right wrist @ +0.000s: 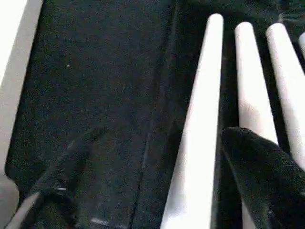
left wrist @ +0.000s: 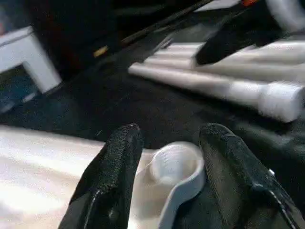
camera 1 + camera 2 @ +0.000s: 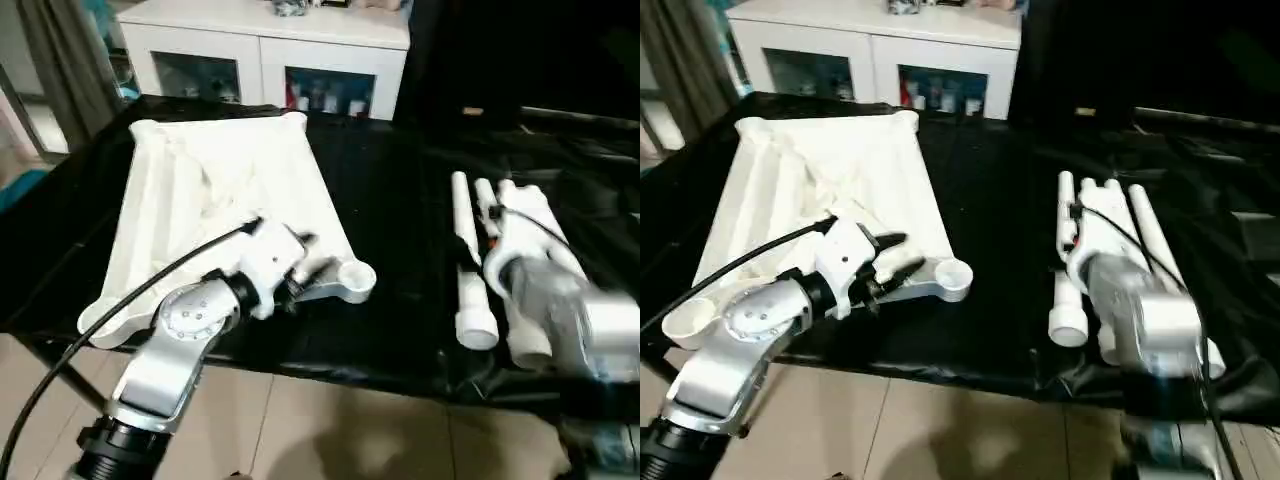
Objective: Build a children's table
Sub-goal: Pick table leg
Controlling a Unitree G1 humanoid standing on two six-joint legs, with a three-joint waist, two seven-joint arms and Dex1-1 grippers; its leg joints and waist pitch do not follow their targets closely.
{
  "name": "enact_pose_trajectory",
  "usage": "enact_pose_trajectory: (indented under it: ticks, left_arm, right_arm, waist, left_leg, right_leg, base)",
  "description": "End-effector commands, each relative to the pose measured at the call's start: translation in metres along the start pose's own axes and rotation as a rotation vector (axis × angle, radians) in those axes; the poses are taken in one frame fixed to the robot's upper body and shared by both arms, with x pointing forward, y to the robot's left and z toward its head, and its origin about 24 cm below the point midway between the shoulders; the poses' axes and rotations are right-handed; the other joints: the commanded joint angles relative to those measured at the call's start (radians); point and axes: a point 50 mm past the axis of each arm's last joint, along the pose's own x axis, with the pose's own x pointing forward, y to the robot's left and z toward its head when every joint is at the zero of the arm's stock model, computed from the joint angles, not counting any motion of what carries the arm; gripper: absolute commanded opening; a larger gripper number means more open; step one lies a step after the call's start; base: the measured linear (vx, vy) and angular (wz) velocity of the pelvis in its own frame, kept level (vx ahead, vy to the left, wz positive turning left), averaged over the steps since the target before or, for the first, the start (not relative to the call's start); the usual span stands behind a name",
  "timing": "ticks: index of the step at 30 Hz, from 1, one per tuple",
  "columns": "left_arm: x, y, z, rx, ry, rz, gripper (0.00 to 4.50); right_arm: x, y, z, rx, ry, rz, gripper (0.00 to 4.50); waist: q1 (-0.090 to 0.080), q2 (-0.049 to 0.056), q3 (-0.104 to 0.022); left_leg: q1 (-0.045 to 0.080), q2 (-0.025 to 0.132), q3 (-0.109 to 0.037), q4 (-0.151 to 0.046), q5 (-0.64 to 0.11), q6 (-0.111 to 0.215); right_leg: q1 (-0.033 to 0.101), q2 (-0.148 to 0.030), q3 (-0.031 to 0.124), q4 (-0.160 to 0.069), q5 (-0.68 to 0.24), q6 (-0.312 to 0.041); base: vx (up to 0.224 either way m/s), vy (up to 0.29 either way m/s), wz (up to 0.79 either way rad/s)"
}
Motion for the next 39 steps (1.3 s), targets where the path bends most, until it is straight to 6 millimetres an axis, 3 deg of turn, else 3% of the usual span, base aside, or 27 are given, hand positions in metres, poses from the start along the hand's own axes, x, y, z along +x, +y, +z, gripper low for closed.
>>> enact_pose_trajectory:
  ticks: [1, 4, 7, 9, 11, 13, 16, 19, 25, 28, 39]
  left_arm:
    - [0.002, -0.001, 0.005, 0.011, -0.003, -0.037, 2.34]
    - [0.003, -0.002, 0.006, 0.028, 0.003, -0.052, 2.34]
    - [0.003, -0.003, 0.006, 0.029, 0.013, -0.067, 2.34]
    - [0.002, -0.005, 0.006, 0.030, 0.022, -0.081, 2.34]
    - [0.000, -0.007, 0.006, 0.023, 0.035, -0.114, 2.34]
    - [-0.002, -0.009, 0.006, 0.020, 0.034, -0.139, 2.34]
    - [-0.002, -0.010, 0.007, 0.024, 0.041, -0.146, 2.34]
    - [-0.003, -0.012, 0.007, 0.023, 0.042, -0.161, 2.34]
    - [-0.004, -0.015, 0.005, 0.027, 0.068, -0.181, 2.34]
    - [-0.005, -0.016, 0.005, 0.025, 0.073, -0.188, 2.34]
    - [-0.006, -0.018, 0.004, 0.031, 0.095, -0.213, 2.34]
  right_arm:
    - [0.003, -0.006, 0.000, 0.002, 0.036, -0.016, 4.12]
    - [0.016, -0.008, 0.002, -0.011, 0.079, -0.042, 4.39]
    - [0.021, -0.012, 0.003, 0.000, 0.114, -0.073, 4.45]
    - [0.024, -0.010, 0.003, 0.006, 0.137, -0.056, 4.45]
    - [0.027, -0.010, 0.001, 0.027, 0.188, -0.052, 4.45]
    - [0.029, -0.009, -0.001, 0.056, 0.222, -0.039, 4.45]
    - [0.029, 0.000, -0.007, 0.080, 0.274, 0.031, 4.45]
    - [0.029, 0.004, -0.012, 0.098, 0.302, 0.051, 4.45]
    - [0.031, 0.005, -0.021, 0.069, 0.369, 0.033, 4.45]
    - [0.030, 0.007, -0.026, 0.073, 0.390, 0.040, 4.45]
    - [0.030, 0.009, -0.033, 0.081, 0.429, 0.073, 3.42]
  waist:
    - [-0.002, -0.002, -0.048]
    - [-0.003, -0.008, -0.054]
    - [0.000, -0.014, -0.060]
    - [0.004, -0.017, -0.069]
    - [0.006, -0.020, -0.076]
    - [0.011, -0.016, -0.077]
    - [0.013, -0.016, -0.074]
    - [0.016, -0.015, -0.069]
    - [0.024, -0.014, -0.063]
    - [0.023, -0.017, -0.063]
    - [0.023, -0.022, -0.065]
  left_leg:
    - [0.012, 0.038, -0.012, -0.085, -0.314, -0.032]
    - [0.008, 0.035, -0.005, -0.078, -0.263, -0.019]
    - [0.003, 0.032, 0.005, -0.068, -0.197, -0.010]
    - [-0.013, 0.031, 0.008, -0.062, -0.098, 0.008]
    - [-0.021, 0.029, 0.009, -0.056, -0.018, 0.030]
    - [-0.019, 0.030, 0.013, -0.051, 0.027, 0.054]
    - [-0.018, 0.033, 0.015, -0.052, 0.015, 0.064]
    - [-0.012, 0.038, 0.016, -0.057, -0.028, 0.047]
    - [-0.002, 0.039, 0.018, -0.061, -0.101, -0.006]
    - [-0.007, 0.038, 0.017, -0.063, -0.106, -0.013]
    - [-0.012, 0.037, 0.016, -0.061, -0.080, -0.010]
  right_leg:
    - [0.031, -0.081, 0.054, -0.081, -0.362, -0.100]
    - [0.031, -0.083, 0.056, -0.075, -0.381, -0.107]
    - [0.029, -0.081, 0.058, -0.066, -0.334, -0.122]
    - [0.040, -0.078, 0.061, -0.043, -0.197, -0.142]
    - [0.043, -0.075, 0.060, -0.023, -0.078, -0.171]
    - [0.043, -0.074, 0.061, -0.015, 0.007, -0.204]
    - [0.043, -0.073, 0.060, -0.016, 0.009, -0.215]
    - [0.040, -0.075, 0.061, -0.023, -0.064, -0.208]
    - [0.031, -0.075, 0.061, -0.039, -0.201, -0.164]
    - [0.033, -0.076, 0.060, -0.040, -0.224, -0.143]
    - [0.034, -0.076, 0.059, -0.037, -0.210, -0.134]
  base:
    - [0.000, 0.000, 0.00]
    - [0.000, 0.000, 0.00]
    - [0.000, 0.000, 0.00]
    - [0.061, -0.039, 0.02]
    - [0.000, 0.000, 0.00]
    - [0.000, 0.000, 0.00]
    - [0.000, 0.000, 0.00]
    - [0.000, 0.000, 0.00]
    - [0.000, 0.000, 0.00]
    - [0.000, 0.000, 0.00]
    - [0.000, 0.000, 0.00]
